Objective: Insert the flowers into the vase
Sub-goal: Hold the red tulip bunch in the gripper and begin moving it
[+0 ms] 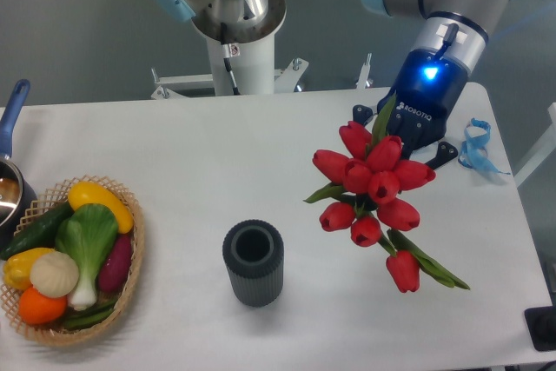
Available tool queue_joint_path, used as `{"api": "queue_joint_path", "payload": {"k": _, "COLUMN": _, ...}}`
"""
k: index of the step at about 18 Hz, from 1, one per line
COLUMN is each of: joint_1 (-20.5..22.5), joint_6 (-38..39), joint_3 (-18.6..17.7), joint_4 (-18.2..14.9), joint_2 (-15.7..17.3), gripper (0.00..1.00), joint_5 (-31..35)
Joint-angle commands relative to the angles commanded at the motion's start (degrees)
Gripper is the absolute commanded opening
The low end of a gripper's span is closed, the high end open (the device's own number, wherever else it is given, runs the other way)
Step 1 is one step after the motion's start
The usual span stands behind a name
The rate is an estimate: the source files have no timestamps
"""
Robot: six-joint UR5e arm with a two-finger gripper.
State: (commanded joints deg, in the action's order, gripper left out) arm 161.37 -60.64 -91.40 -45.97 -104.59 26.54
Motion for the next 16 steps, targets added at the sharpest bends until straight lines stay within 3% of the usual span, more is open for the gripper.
{"api": "queue_joint_path", "payload": {"k": 16, "joint_1": -1.8, "joint_6": 1.0, "joint_3": 0.8, "joint_4": 0.3, "joint_2": -0.4, "gripper": 0.15, "joint_5": -2.6}}
